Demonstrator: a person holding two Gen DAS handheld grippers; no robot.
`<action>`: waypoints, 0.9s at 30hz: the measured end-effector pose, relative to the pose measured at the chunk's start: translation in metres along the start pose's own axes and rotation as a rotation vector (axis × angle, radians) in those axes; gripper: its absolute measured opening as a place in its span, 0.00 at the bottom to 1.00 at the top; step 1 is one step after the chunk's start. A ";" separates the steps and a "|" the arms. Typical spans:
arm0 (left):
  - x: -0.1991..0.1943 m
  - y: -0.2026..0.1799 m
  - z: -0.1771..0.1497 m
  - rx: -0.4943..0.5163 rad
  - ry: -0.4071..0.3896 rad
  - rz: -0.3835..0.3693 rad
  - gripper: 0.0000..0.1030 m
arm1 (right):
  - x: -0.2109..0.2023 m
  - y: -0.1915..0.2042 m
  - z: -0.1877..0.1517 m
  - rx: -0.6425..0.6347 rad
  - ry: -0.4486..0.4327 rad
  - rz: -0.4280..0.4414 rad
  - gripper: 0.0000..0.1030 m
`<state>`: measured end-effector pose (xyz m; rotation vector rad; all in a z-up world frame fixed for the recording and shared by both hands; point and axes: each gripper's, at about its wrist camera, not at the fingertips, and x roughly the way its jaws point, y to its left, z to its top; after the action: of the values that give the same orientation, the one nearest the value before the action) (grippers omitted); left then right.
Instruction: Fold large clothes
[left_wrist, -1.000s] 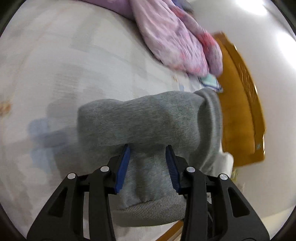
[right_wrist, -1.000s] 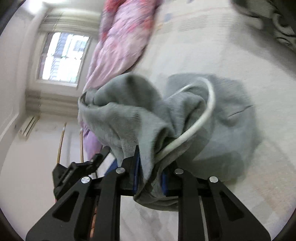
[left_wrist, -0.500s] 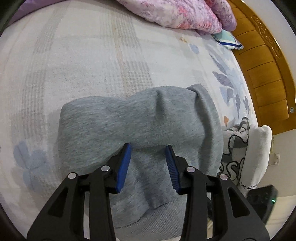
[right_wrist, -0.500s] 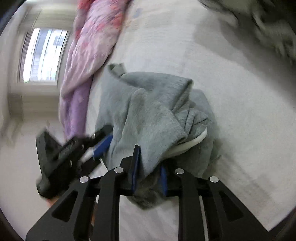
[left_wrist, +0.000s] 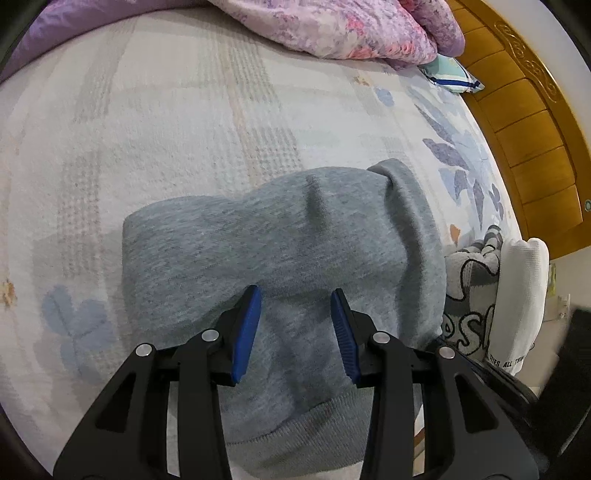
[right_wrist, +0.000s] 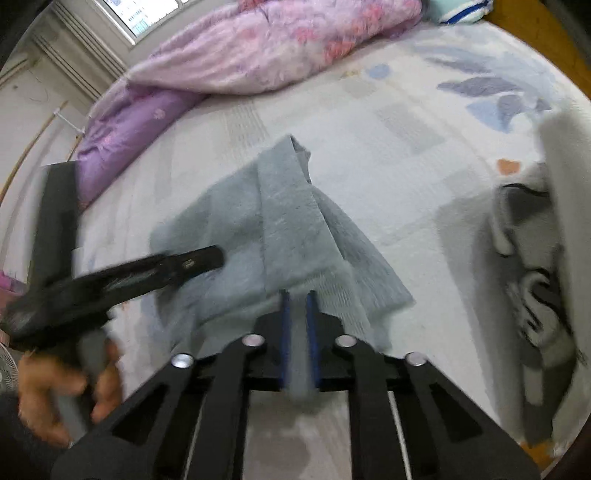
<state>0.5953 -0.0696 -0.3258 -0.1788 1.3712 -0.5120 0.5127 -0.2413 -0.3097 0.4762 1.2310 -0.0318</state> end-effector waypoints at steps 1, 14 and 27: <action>-0.007 0.000 -0.001 -0.001 -0.012 -0.006 0.41 | 0.008 -0.006 -0.002 0.023 0.026 0.000 0.01; 0.012 0.006 0.007 0.036 0.042 0.103 0.69 | 0.045 -0.059 -0.020 0.144 0.144 0.001 0.00; 0.000 0.001 0.009 0.061 0.030 0.091 0.80 | 0.007 -0.079 -0.020 0.296 0.121 0.230 0.22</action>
<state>0.6045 -0.0704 -0.3238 -0.0596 1.3847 -0.4816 0.4753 -0.3037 -0.3473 0.8864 1.2887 0.0113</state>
